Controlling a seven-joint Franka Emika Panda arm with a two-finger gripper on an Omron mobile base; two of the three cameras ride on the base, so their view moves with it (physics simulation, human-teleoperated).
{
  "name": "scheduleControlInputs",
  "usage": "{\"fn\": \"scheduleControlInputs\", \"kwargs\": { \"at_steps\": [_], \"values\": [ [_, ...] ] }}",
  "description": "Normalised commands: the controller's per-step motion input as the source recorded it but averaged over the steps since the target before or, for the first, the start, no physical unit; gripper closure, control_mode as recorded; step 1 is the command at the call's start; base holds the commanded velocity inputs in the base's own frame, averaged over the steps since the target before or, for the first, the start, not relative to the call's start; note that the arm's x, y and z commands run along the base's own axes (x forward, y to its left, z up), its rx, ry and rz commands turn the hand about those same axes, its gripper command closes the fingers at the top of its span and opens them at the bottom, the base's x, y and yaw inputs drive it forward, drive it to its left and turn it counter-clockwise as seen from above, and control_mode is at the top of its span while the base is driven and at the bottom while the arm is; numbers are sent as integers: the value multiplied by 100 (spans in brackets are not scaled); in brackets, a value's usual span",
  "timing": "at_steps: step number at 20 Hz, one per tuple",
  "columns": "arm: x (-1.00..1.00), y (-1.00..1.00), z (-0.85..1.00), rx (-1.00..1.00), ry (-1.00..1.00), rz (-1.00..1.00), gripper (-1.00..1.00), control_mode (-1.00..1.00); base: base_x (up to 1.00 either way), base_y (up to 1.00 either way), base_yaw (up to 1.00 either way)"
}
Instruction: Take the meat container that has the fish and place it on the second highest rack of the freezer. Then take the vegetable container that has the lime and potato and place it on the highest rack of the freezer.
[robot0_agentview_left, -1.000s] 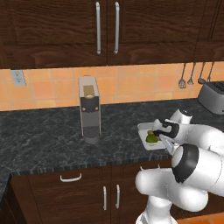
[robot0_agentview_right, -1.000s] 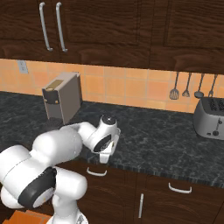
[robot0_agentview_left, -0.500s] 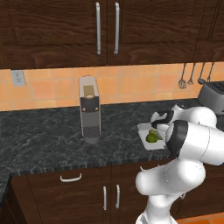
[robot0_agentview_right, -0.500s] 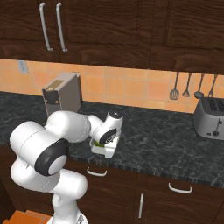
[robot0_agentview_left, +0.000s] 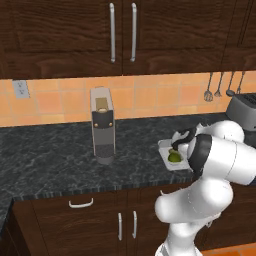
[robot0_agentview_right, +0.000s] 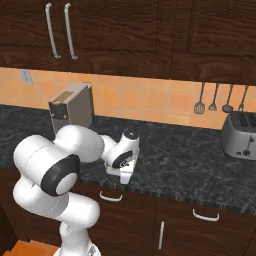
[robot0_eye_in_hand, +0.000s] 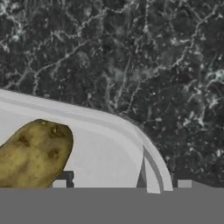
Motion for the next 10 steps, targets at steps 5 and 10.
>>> {"fn": "scheduleControlInputs", "kwargs": {
  "at_steps": [5,10],
  "values": [
    [-71,-8,-39,0,-2,0,-100,-100,0,0,0],
    [-15,0,-46,0,10,0,-100,-100,0,0,0]
  ]
}}
